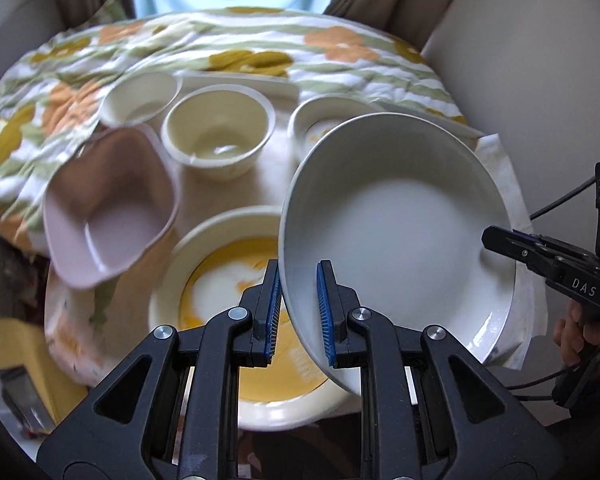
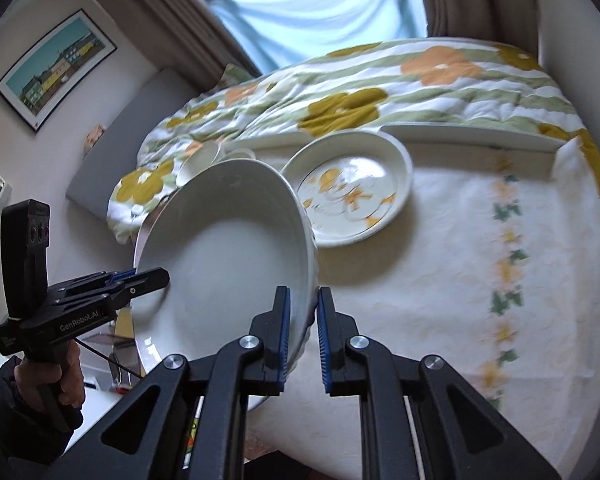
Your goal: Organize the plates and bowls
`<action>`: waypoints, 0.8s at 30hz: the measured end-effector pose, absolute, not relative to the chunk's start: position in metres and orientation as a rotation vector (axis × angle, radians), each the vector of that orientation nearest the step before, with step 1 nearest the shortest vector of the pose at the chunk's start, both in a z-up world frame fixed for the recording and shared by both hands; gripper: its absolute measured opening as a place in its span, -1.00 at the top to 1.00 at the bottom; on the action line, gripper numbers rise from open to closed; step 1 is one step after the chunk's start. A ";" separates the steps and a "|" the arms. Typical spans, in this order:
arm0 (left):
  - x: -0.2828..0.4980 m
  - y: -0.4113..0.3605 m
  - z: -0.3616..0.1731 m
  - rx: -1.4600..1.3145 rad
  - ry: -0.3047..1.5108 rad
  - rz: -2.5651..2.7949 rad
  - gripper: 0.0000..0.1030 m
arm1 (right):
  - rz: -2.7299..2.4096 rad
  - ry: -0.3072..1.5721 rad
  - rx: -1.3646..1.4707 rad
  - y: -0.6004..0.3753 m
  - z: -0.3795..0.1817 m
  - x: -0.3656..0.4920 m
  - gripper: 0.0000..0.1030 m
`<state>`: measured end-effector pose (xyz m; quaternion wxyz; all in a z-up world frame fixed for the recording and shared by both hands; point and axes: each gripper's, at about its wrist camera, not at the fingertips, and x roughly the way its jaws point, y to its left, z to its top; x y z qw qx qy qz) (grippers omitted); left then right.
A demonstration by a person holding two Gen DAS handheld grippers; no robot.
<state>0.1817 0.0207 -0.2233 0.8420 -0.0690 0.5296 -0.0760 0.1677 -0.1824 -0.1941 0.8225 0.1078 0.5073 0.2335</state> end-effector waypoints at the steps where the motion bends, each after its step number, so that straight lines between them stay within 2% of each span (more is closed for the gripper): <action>1: 0.176 0.030 -0.230 -0.155 1.132 -0.154 0.71 | 0.505 1.092 0.224 -0.173 -0.199 0.166 0.76; 12: 0.170 0.081 -0.295 -0.211 1.242 -0.175 0.71 | 0.451 1.226 0.192 -0.123 -0.245 0.163 0.77; 24: 0.190 0.080 -0.307 -0.098 1.265 -0.156 0.70 | 0.415 1.253 0.150 -0.104 -0.251 0.164 0.77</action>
